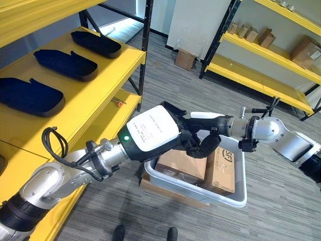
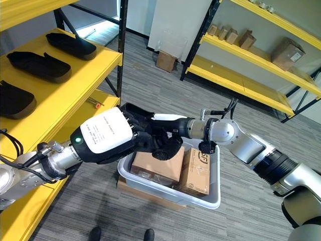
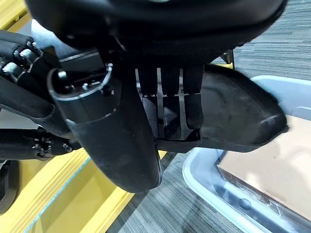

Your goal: Move parts from the plastic box to the shelf.

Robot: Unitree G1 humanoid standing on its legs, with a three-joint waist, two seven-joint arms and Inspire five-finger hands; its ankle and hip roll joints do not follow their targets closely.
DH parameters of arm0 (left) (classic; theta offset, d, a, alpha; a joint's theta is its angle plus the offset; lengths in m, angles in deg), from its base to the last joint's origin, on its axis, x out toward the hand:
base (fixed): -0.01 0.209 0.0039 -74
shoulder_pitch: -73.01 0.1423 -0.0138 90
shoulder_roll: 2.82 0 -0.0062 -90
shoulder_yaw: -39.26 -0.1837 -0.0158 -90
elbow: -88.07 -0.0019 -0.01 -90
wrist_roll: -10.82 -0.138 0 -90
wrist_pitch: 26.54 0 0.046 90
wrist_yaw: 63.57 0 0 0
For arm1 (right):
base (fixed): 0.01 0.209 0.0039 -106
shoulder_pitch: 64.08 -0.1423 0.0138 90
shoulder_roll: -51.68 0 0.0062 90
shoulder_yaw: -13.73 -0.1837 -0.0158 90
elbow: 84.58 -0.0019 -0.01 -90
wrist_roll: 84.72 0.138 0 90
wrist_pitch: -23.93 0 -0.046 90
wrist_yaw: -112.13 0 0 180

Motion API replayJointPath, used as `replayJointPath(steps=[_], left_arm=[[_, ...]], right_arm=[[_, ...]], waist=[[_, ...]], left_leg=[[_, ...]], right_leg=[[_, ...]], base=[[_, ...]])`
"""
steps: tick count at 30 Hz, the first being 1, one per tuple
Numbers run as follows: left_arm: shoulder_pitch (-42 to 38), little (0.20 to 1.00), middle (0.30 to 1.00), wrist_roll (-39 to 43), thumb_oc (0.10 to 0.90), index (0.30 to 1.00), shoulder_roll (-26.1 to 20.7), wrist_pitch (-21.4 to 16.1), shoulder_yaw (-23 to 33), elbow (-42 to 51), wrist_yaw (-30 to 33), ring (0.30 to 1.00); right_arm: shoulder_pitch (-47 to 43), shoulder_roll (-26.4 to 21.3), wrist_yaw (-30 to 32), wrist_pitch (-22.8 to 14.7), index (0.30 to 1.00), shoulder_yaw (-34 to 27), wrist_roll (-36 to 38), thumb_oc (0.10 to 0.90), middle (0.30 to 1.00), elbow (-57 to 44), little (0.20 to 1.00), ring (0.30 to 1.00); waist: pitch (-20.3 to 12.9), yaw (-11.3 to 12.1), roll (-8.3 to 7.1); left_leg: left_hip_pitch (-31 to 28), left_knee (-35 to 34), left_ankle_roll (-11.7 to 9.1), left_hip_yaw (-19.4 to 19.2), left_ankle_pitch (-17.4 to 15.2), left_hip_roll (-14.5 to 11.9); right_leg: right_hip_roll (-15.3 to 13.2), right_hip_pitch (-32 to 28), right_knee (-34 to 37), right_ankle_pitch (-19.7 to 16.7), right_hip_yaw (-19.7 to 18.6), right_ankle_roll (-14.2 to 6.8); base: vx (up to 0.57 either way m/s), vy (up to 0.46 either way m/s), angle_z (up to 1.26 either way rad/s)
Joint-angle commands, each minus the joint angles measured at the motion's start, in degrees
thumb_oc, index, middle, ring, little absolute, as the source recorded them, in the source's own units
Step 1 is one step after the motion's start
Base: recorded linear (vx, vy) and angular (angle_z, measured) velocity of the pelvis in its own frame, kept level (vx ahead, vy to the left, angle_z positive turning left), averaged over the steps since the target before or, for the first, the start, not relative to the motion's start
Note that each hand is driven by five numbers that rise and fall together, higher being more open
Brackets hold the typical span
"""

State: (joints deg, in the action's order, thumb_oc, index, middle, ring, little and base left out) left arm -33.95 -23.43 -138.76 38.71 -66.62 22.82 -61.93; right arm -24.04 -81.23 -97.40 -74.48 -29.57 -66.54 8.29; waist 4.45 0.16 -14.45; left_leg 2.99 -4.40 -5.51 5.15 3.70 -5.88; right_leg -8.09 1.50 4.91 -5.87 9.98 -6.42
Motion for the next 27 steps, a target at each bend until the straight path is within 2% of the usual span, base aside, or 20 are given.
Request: replayJointPath(steps=[1, 13, 14, 15, 16, 22, 27], left_arm=[[-1.49, 0.300, 0.300, 4.26, 0.400, 0.300, 0.55, -0.81, 0.88, 2.07, 2.69, 0.300], [1.89, 0.300, 0.300, 3.97, 0.400, 0.300, 0.47, -0.52, 4.48, 2.12, 3.28, 0.300], [2.44, 0.300, 0.300, 3.83, 0.400, 0.300, 0.53, -0.46, 4.96, 2.10, 3.37, 0.300], [2.78, 0.300, 0.300, 3.77, 0.400, 0.300, 0.54, -0.41, 5.22, 1.97, 3.48, 0.300], [3.30, 0.300, 0.300, 3.71, 0.400, 0.300, 0.58, -0.37, 5.76, 1.80, 3.58, 0.300], [7.18, 0.300, 0.300, 3.35, 0.400, 0.300, 0.06, -0.48, 8.98, 1.29, 3.92, 0.300], [11.75, 0.300, 0.300, 3.23, 0.400, 0.300, -0.89, -0.79, 12.34, 0.61, 3.94, 0.300]], right_arm=[[-7.58, 1.39, 3.05, -4.82, 0.300, -3.79, 2.50, 0.400, 0.300, 0.10, 0.300, 0.300], [-5.95, 0.59, 3.31, -5.18, 0.300, -5.99, 2.46, 0.400, 0.300, -1.01, 0.300, 0.300], [-5.52, 0.47, 3.52, -5.20, 0.325, -6.46, 2.07, 0.418, 0.325, -1.05, 0.325, 0.325], [-5.35, 0.29, 3.88, -5.38, 0.802, -6.85, 1.74, 0.759, 0.802, -0.99, 0.802, 0.802], [-4.79, 0.14, 4.19, -5.49, 1.000, -7.68, 1.68, 0.900, 1.000, -1.10, 1.000, 1.000], [-0.76, -2.43, 5.31, -6.75, 1.000, -13.77, 1.76, 0.900, 1.000, -6.50, 1.000, 1.000], [4.80, -7.23, 4.79, -9.27, 1.000, -21.64, 6.21, 0.900, 1.000, -15.31, 1.000, 1.000]], waist=[[-6.00, 0.04, -0.06], [-6.06, 0.11, -0.21], [-6.07, 0.09, -0.16], [-6.20, 0.02, 0.02], [-6.21, -0.07, 0.19], [-6.14, -0.61, 0.90], [-6.31, -1.54, 1.70]], left_leg=[[-6.24, -0.60, 0.60, -2.14, -8.52, -3.32], [-5.94, -0.60, 0.63, -2.21, -7.93, -3.20], [-5.91, -0.60, 0.65, -2.19, -7.91, -3.14], [-6.15, -0.60, 0.68, -2.23, -8.43, -3.26], [-6.14, -0.60, 0.71, -2.27, -8.42, -3.20], [-6.03, -0.60, 0.83, -2.51, -7.90, -2.87], [-6.13, -0.60, 0.89, -2.80, -7.90, -2.75]], right_leg=[[-5.59, -0.22, -0.28, 0.08, -4.55, -6.09], [-5.75, 0.13, -0.37, -0.38, -4.63, -5.91], [-5.73, 0.12, -0.37, -0.43, -4.60, -5.91], [-5.62, -0.11, -0.28, -0.10, -4.59, -6.00], [-5.62, -0.07, -0.27, -0.16, -4.64, -5.99], [-5.82, 0.37, -0.35, -0.60, -5.00, -5.93], [-5.93, 0.57, -0.38, -0.63, -5.38, -6.11]], base=[[0.00, 0.000, 0.00], [-0.01, 0.001, 0.00], [0.00, 0.000, 0.00], [0.03, 0.008, 0.00], [0.00, 0.000, 0.00], [-0.01, 0.004, -0.01], [0.01, 0.007, -0.05]])
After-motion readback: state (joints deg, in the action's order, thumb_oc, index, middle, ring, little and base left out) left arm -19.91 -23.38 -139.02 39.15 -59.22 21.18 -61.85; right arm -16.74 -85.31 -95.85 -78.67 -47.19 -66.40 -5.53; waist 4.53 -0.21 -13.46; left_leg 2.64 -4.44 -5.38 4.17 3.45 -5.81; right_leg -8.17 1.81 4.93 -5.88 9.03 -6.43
